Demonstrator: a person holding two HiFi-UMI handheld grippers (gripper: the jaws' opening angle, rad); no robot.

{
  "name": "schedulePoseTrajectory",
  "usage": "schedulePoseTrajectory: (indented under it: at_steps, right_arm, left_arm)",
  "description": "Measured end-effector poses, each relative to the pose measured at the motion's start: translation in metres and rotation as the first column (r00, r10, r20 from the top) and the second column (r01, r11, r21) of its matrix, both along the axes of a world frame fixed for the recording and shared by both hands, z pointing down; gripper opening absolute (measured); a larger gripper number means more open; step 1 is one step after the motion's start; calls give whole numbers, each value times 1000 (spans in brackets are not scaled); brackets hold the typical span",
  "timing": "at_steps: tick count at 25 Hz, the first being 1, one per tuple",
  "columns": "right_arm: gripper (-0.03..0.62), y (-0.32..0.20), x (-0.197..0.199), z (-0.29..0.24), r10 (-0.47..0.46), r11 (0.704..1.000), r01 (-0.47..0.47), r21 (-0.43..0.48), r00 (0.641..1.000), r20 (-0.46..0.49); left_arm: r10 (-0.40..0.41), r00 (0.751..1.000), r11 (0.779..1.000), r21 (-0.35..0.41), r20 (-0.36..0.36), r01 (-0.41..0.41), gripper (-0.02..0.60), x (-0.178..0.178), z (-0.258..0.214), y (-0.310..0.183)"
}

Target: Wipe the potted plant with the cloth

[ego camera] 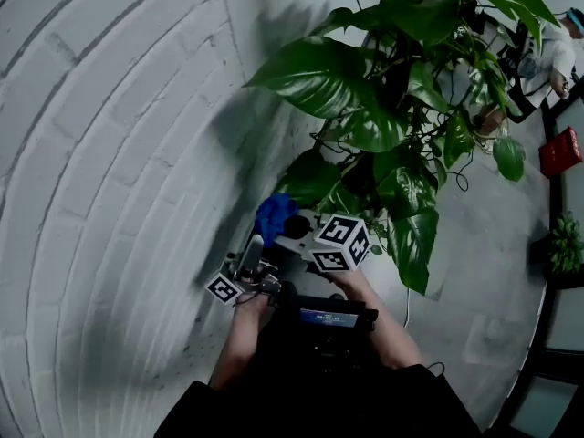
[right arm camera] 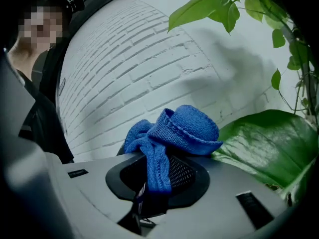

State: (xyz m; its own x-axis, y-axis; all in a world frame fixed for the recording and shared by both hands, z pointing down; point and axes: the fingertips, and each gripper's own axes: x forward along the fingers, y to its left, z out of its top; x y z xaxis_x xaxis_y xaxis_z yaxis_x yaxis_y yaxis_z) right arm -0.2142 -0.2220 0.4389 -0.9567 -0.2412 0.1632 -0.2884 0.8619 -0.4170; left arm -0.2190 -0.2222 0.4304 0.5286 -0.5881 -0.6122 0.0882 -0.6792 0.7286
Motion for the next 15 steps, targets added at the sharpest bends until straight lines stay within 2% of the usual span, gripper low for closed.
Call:
schedulePoseTrajectory:
  at_steps: [7, 12, 15]
  right_arm:
    - [107, 24, 12, -4, -65, 998, 67, -19, 995, 77]
    - [107, 18, 63, -36, 15, 998, -24, 57, 988, 154]
    - [107, 19, 105, -67, 67, 993, -91, 80, 961, 269]
  left_arm:
    - [30, 998, 999, 21, 59, -31, 313, 12, -2, 15]
    - [-5, 995, 1000, -3, 100, 5, 313, 16, 3, 21]
    - [-18, 992, 1000, -10, 128, 20, 313, 23, 1, 27]
